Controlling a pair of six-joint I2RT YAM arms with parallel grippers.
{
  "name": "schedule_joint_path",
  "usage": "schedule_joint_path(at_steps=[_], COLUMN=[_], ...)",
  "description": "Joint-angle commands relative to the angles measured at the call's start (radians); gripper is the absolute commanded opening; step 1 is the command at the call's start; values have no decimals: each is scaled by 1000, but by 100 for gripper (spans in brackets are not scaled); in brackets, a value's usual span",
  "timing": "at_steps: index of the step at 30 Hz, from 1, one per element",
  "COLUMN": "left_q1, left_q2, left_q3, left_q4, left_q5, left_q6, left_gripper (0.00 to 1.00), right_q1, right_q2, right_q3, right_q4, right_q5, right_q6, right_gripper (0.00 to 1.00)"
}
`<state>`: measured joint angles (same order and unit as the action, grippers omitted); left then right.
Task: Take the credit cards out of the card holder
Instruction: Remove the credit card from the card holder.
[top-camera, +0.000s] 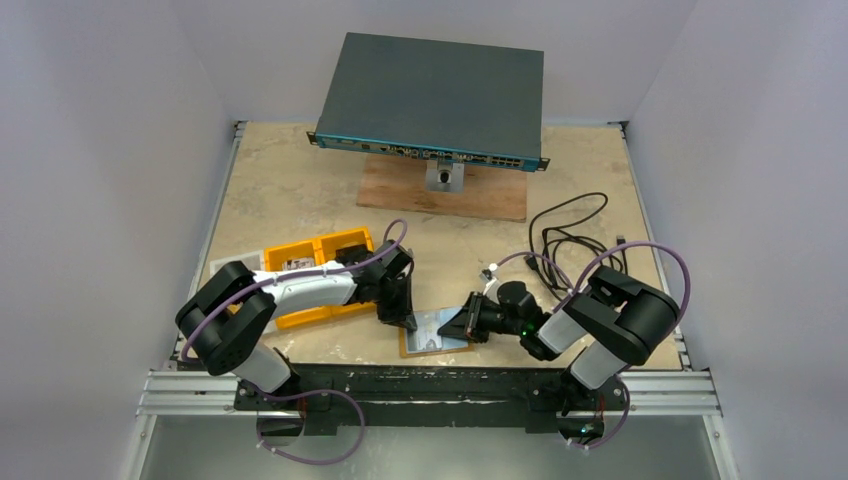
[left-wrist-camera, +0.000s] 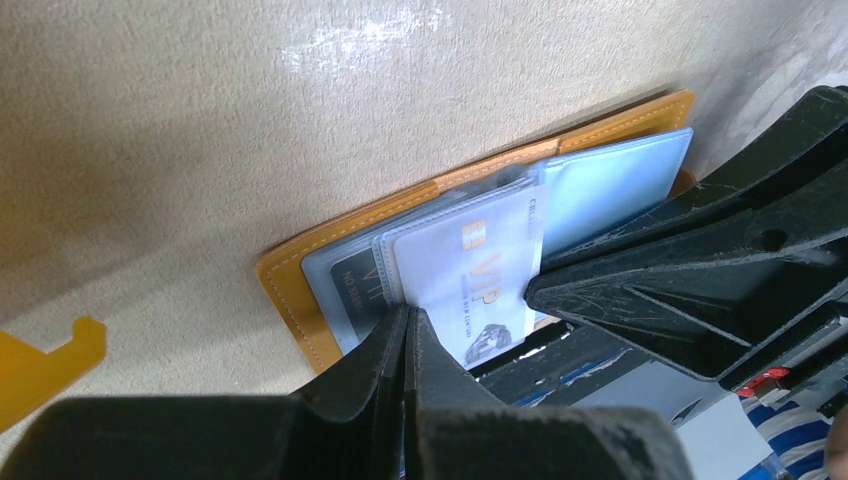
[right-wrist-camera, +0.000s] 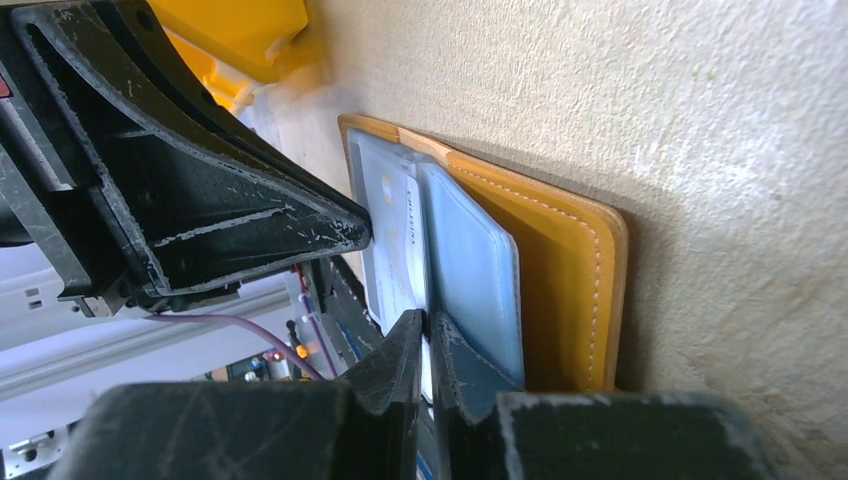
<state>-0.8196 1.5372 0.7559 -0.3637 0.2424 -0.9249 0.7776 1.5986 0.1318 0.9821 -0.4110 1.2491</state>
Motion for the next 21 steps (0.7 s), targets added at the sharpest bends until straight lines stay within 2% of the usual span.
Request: schedule_joint_path(at_steps=[1, 2, 18, 21], left_q1=[-6, -6, 23, 22], left_q2=[45, 44, 45, 50], left_q3=[-11, -10, -8, -2], left_q4=[-60, -62, -84, -82], left_q5=[-78, -79, -82, -78], left_q6=[11, 11, 36, 38], left_gripper=[0, 0, 0, 0], right_q1=[-7, -8, -19, -19], right_q2=[-8, -12, -220, -200], right_q3=[-8, -7, 18, 24], right_q4=[78, 67, -285, -270], right_q5=[-11, -10, 95, 77], right_q6=[12, 6, -115, -125], right_gripper=[3, 0, 0, 17])
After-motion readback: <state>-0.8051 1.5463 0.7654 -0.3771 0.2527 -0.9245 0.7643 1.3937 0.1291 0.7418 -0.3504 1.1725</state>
